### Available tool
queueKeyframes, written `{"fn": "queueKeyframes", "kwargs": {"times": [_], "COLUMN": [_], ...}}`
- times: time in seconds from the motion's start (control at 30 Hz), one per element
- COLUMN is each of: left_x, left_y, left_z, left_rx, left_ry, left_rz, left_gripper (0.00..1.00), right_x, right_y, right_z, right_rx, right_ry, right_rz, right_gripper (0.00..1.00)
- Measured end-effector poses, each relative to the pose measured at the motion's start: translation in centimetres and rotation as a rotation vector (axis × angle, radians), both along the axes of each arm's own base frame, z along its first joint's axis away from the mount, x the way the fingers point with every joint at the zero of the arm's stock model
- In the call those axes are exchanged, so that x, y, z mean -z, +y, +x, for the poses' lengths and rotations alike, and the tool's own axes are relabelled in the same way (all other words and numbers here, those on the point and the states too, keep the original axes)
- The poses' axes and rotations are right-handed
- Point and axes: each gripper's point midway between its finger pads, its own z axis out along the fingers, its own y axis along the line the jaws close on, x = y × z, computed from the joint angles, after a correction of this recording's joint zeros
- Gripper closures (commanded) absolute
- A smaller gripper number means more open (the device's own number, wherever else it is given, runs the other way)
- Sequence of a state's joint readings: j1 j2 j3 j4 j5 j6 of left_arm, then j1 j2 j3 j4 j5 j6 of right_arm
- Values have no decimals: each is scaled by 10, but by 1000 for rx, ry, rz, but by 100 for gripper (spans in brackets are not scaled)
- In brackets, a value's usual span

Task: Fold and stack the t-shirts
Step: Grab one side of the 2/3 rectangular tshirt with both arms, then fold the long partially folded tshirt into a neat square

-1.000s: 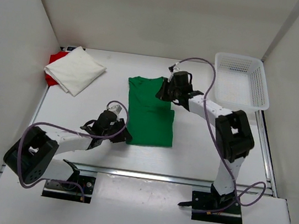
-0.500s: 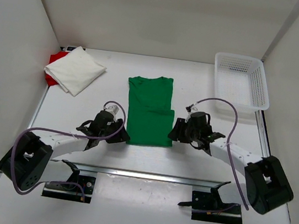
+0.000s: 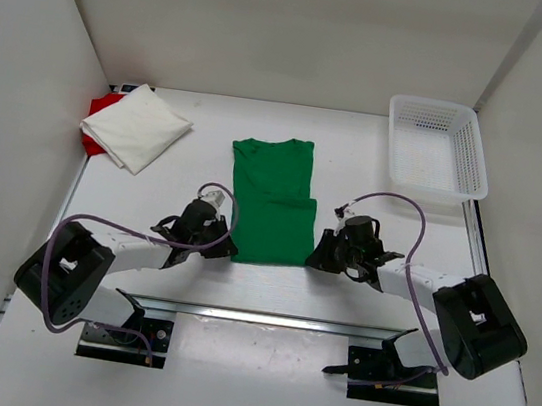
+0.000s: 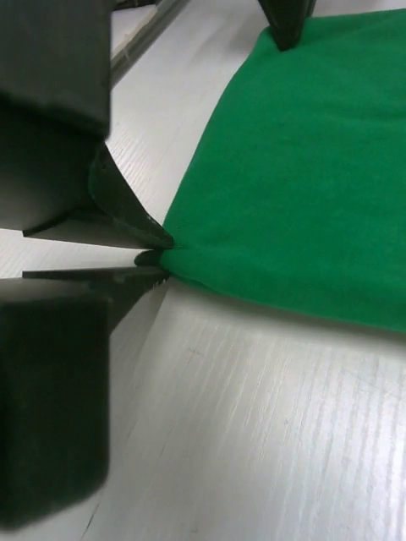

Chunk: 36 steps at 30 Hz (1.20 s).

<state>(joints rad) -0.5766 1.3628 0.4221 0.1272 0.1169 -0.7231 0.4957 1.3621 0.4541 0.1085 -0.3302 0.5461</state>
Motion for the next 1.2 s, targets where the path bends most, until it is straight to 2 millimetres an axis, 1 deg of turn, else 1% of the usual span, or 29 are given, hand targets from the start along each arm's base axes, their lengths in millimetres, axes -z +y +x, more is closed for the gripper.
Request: {"fn": "queueKeyframes", "kwargs": {"times": [0.03, 0.07, 0.13, 0.23, 0.3, 0.33, 0.4, 0.53, 0.6, 0.63, 0.67, 0.7, 0.73, 0.77, 0.83, 0.9, 0.97, 1.03, 1.07, 1.13, 1.2], "left_x": [1, 1, 1, 1, 0, 1, 1, 2, -1, -5, -10, -16, -25, -38, -68, -99, -120, -130, -133, -127, -112], "left_y": [0, -1, -1, -1, 0, 0, 1, 10, 16, 18, 21, 23, 24, 22, 15, 8, 8, 9, 10, 11, 17], "left_z": [0, 0, -1, -4, -11, -16, -33, -72, -90, -94, -96, -95, -92, -84, -60, -26, 15, 56, 79, 121, 157], "left_rx": [-1, -2, -3, 1, 15, 24, 53, 100, 120, 123, 118, 108, 99, 91, 75, 56, 14, -23, -41, -75, -113], "left_ry": [2, 4, 5, 5, 13, 17, 27, 58, 84, 95, 102, 104, 108, 106, 75, 36, 4, -6, -10, -7, 17], "left_rz": [2, 0, 3, 16, 31, 36, 43, 39, 36, 30, 22, 15, 10, -1, -22, -56, -69, -71, -70, -59, -44], "left_gripper": [85, 90, 100, 100, 100, 100, 100, 100, 100, 100, 100, 100, 100, 100, 100, 100, 100, 100, 100, 100, 100], "right_x": [2, 2, 3, 3, 3, 3, 2, 4, -1, -6, -12, -18, -26, -38, -65, -97, -124, -146, -152, -158, -155], "right_y": [1, 1, 2, 1, 1, 1, 1, 4, 5, 6, 5, 5, 4, 6, 9, 11, 11, 12, 13, 15, 18], "right_z": [1, 1, 2, 1, -7, -14, -34, -85, -103, -106, -106, -101, -94, -81, -49, -8, 35, 82, 107, 149, 191], "right_rx": [2, -1, 4, 7, 0, -7, -27, -96, -125, -128, -122, -109, -92, -73, -33, 14, 57, 92, 106, 121, 127], "right_ry": [2, 3, 0, -9, -21, -22, -30, -5, 9, 8, 7, 1, -2, -15, -58, -114, -165, -201, -212, -223, -218], "right_rz": [2, 4, 9, 9, 4, 3, -1, -6, -2, 6, 9, 9, 8, 9, 11, 21, 29, 36, 34, 31, 31], "right_gripper": [98, 100, 100, 100, 100, 100, 100, 99, 100, 100, 100, 100, 100, 100, 100, 100, 100, 100, 100, 100, 100]}}
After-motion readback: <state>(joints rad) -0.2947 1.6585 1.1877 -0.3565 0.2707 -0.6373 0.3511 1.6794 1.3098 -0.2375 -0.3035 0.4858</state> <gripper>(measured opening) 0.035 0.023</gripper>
